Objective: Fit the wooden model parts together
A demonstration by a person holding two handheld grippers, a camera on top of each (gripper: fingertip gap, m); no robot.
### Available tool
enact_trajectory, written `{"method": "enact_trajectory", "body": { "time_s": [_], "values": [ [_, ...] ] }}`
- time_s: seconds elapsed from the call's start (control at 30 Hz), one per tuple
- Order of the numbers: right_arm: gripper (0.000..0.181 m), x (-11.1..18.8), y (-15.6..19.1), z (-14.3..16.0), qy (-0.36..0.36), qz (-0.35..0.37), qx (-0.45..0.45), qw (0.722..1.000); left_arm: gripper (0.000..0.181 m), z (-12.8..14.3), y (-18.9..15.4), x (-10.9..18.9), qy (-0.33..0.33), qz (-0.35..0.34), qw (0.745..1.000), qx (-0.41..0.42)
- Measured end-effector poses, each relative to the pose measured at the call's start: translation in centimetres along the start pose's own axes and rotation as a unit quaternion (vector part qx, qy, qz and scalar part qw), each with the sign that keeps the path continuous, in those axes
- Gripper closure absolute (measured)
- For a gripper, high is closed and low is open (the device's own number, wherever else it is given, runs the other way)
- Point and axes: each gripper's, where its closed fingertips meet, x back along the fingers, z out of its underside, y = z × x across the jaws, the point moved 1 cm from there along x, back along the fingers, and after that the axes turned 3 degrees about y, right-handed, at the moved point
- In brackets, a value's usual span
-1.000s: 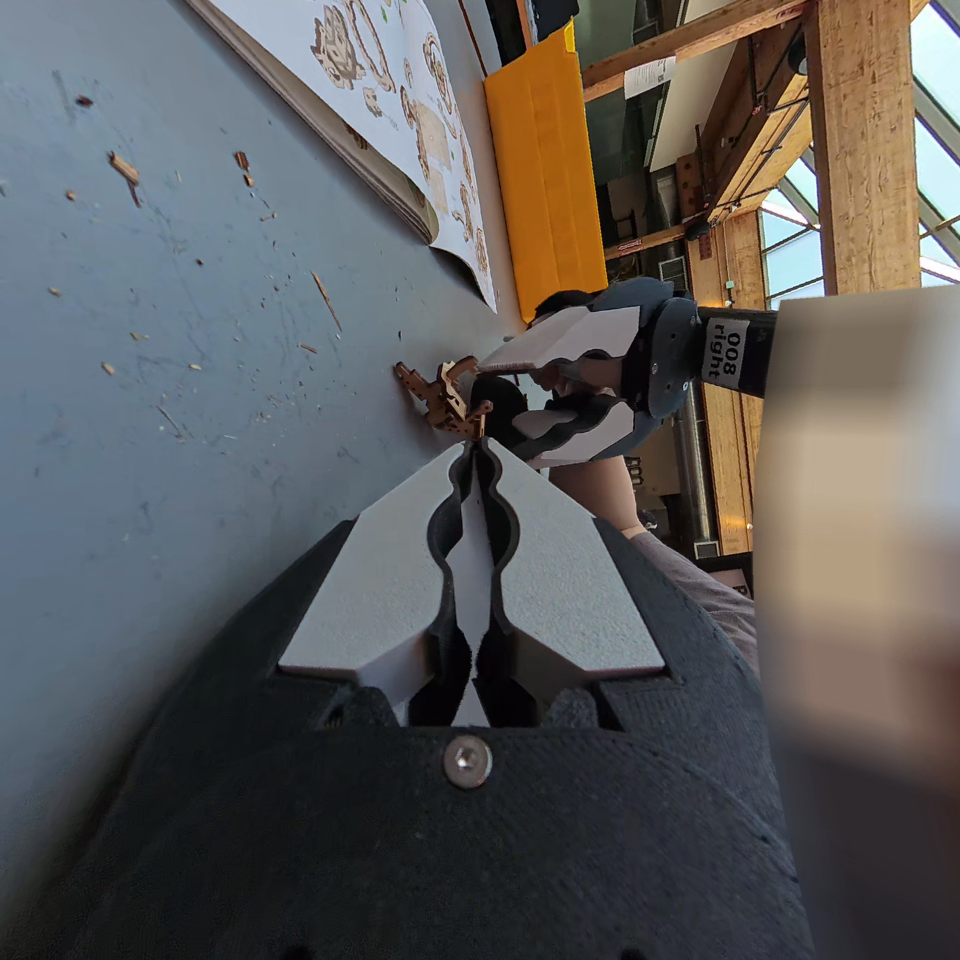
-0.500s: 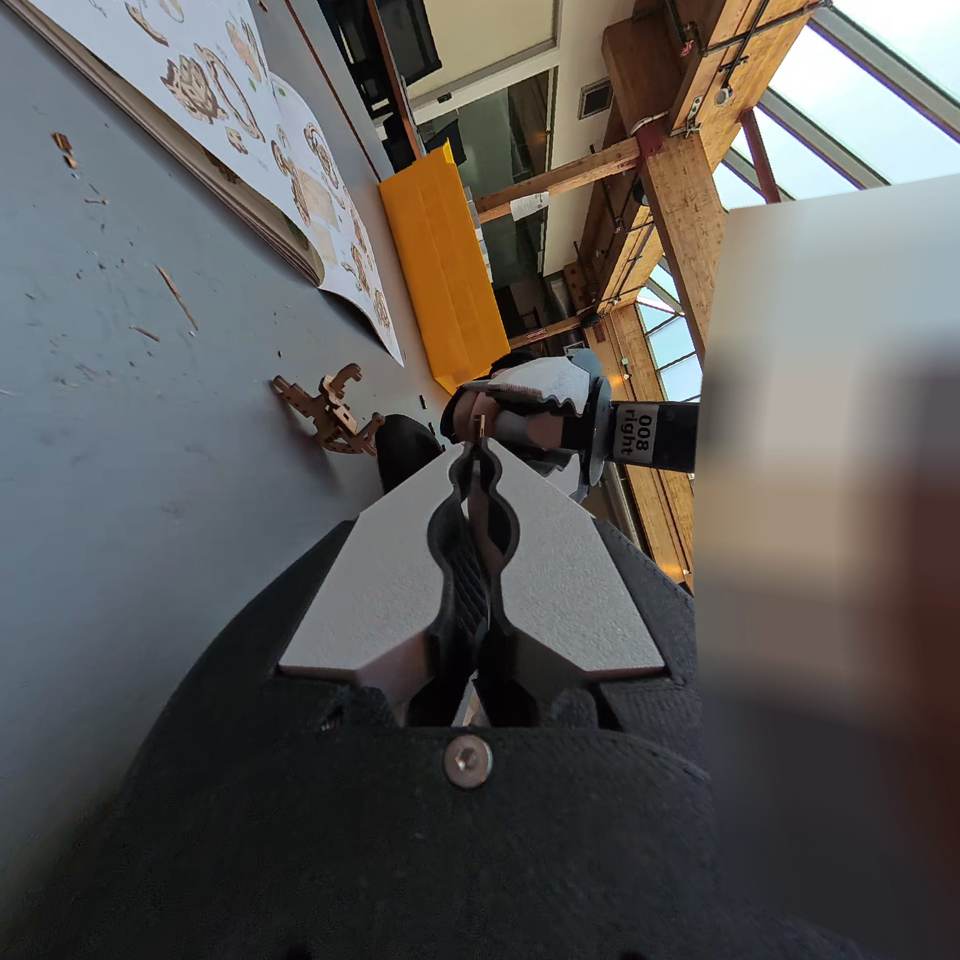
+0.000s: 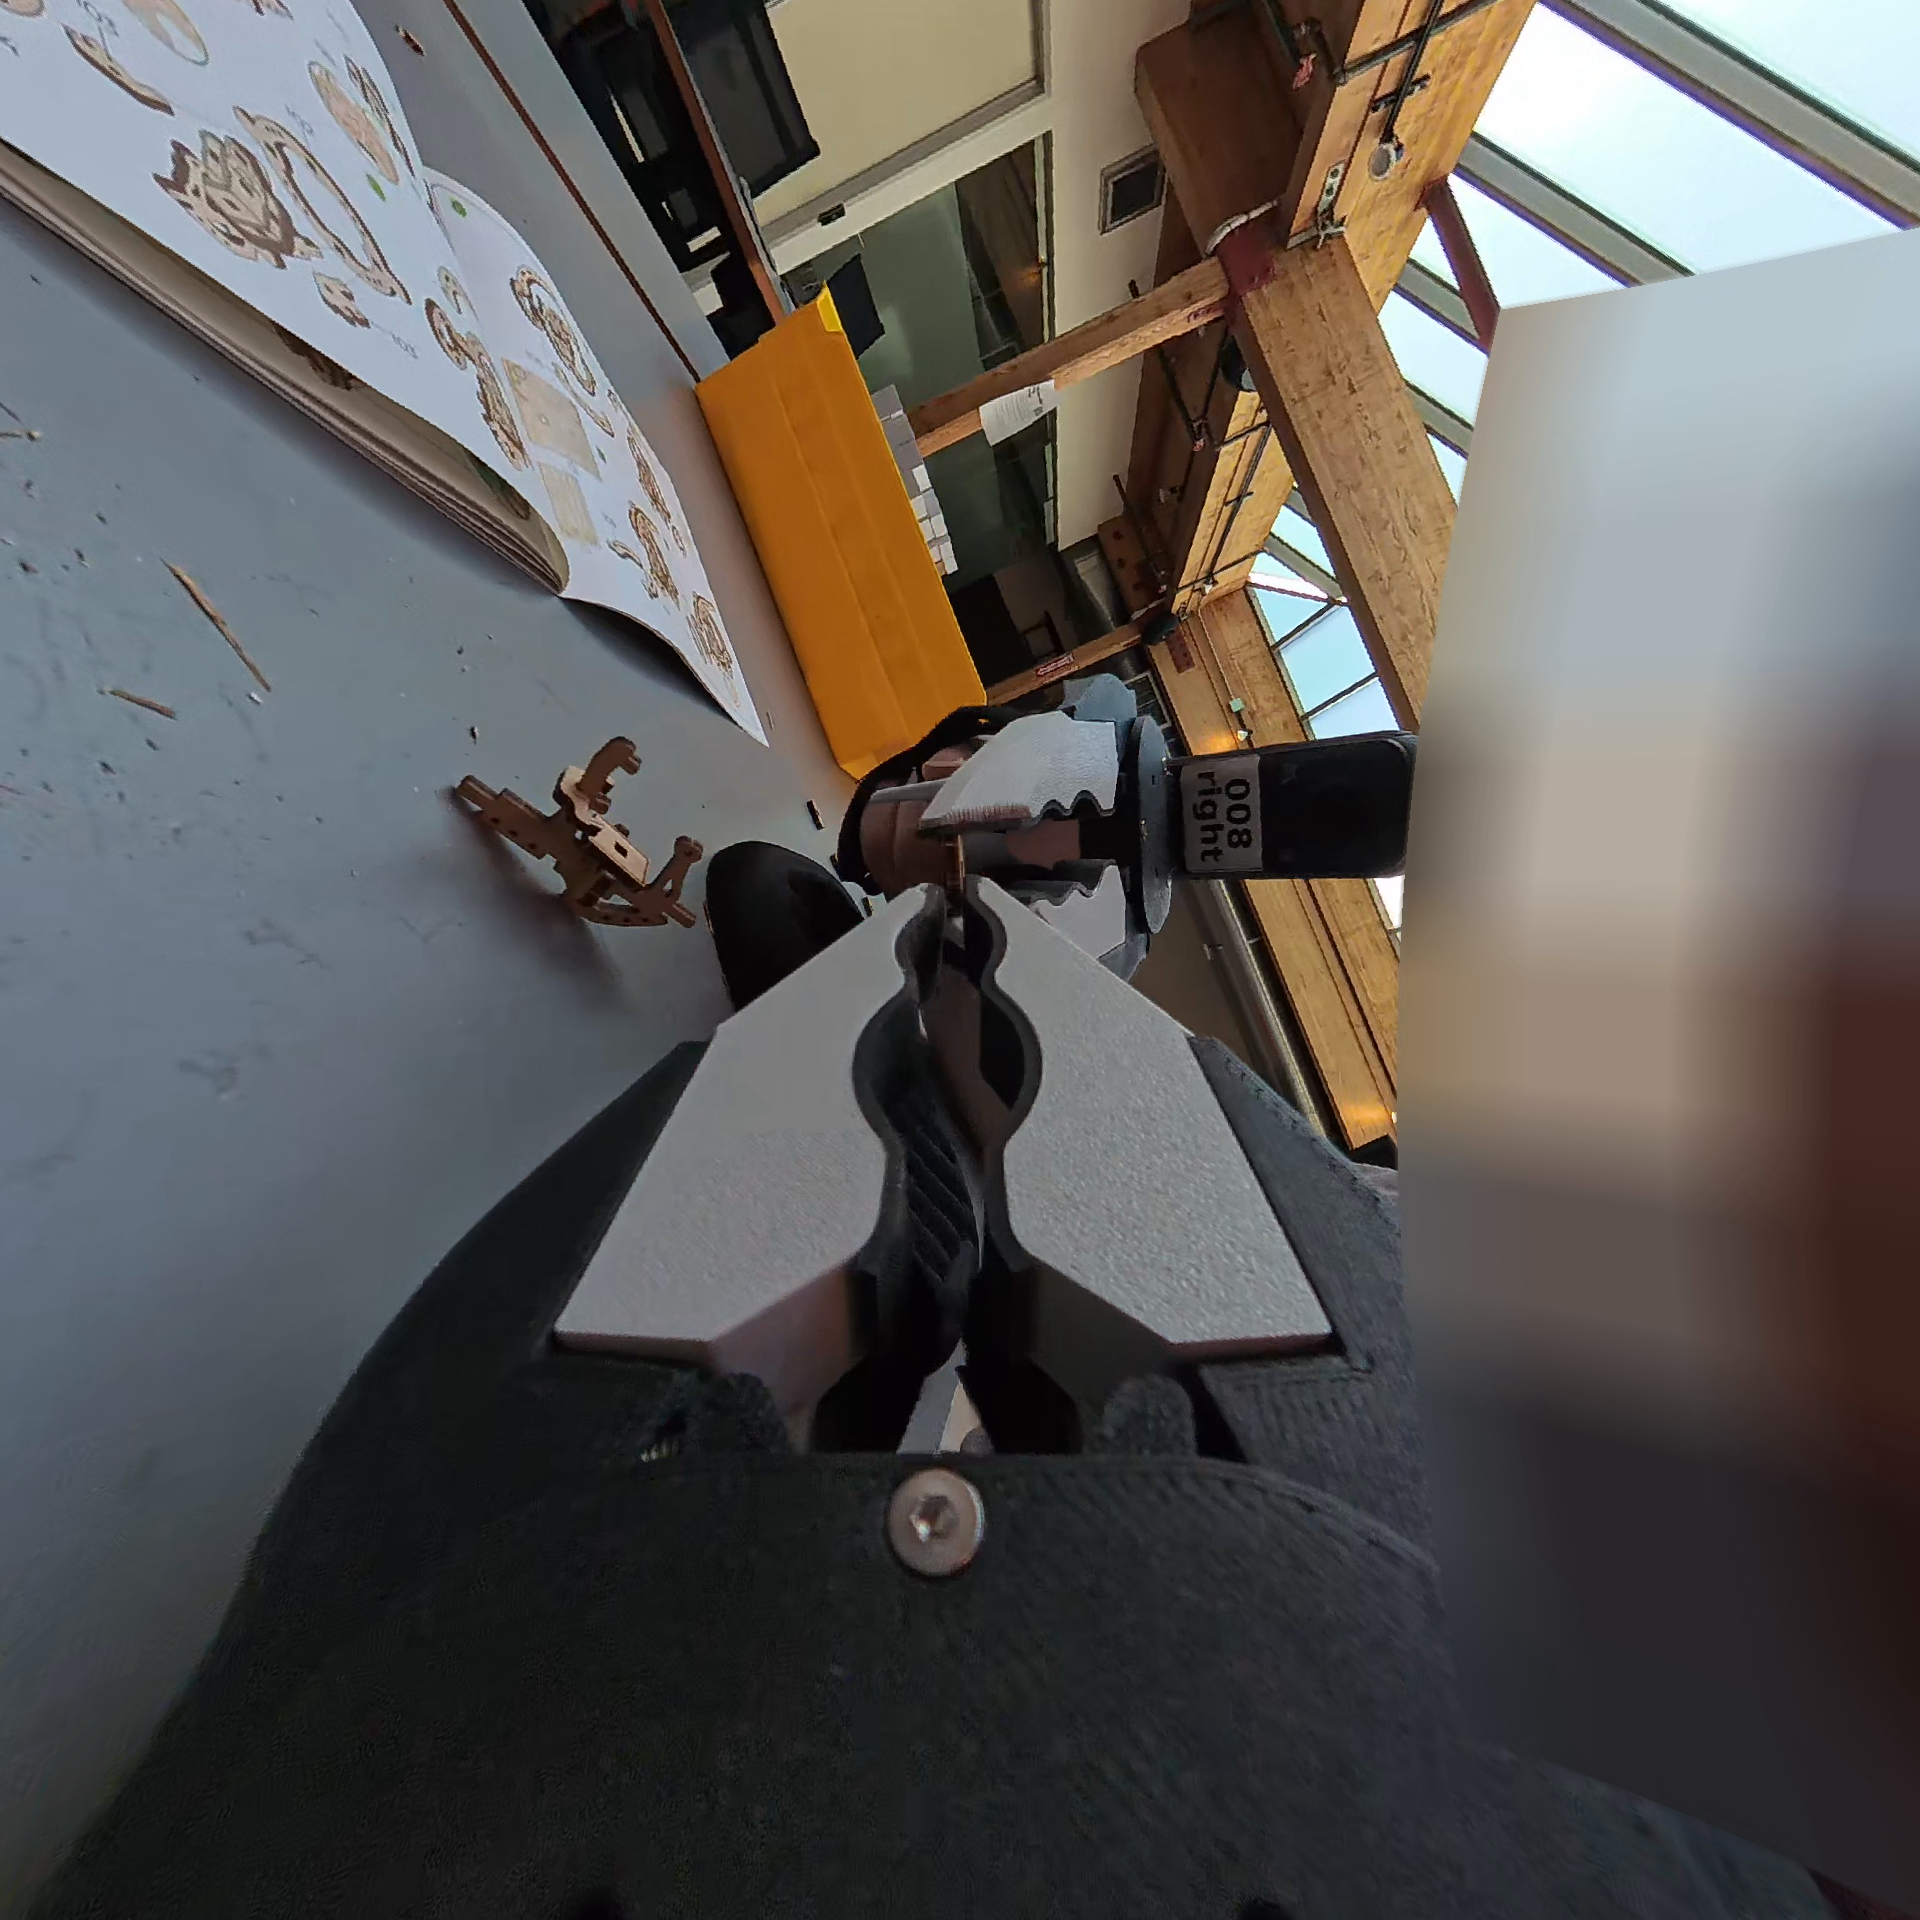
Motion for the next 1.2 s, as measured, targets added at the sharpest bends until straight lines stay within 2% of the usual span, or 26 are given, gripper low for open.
{"method": "enact_trajectory", "body": {
  "time_s": [0.03, 0.2, 0.27, 0.37, 0.47, 0.57, 0.73, 0.87, 1.07, 1.2],
  "values": [
    [0.169, 0.2, 0.0, 0.0, -0.006, -0.009, -0.003, 1.0, 0.181, -0.2, 0.2, 0.2, -0.003, -0.006, 1.0, -0.003],
    [0.169, 1.3, -0.9, 0.1, -0.033, -0.027, -0.035, 0.999, 0.181, 0.0, 0.6, 0.5, 0.02, -0.026, 0.999, -0.034],
    [0.169, 1.5, -1.0, 0.1, -0.039, -0.034, -0.041, 0.998, 0.181, 0.3, 1.2, 0.4, 0.041, -0.053, 0.996, -0.058],
    [0.168, 2.1, -1.9, 0.5, -0.046, -0.022, -0.042, 0.998, 0.169, 0.8, 2.3, 0.2, 0.074, -0.113, 0.984, -0.114],
    [0.168, 2.6, -3.2, 1.4, -0.052, -0.003, -0.055, 0.997, 0.151, 0.7, 3.8, 0.0, 0.101, -0.192, 0.96, -0.178],
    [0.168, 2.9, -4.5, 2.5, -0.061, 0.022, -0.075, 0.995, 0.121, 0.0, 5.0, -0.3, 0.097, -0.265, 0.929, -0.238],
    [0.169, 3.2, -5.3, 3.1, -0.077, 0.028, -0.102, 0.991, 0.078, -0.1, 6.6, -1.0, 0.114, -0.375, 0.855, -0.34],
    [0.168, 3.2, -5.4, 3.3, -0.081, 0.024, -0.108, 0.991, 0.084, 0.2, 7.6, -1.4, 0.148, -0.415, 0.818, -0.371],
    [0.168, 3.2, -5.4, 3.3, -0.084, 0.02, -0.114, 0.99, 0.104, -0.8, 7.8, -1.2, 0.135, -0.415, 0.826, -0.357],
    [0.168, 3.3, -5.5, 3.3, -0.087, 0.016, -0.118, 0.989, 0.107, -0.9, 7.9, -1.0, 0.142, -0.412, 0.823, -0.364]
  ]
}}
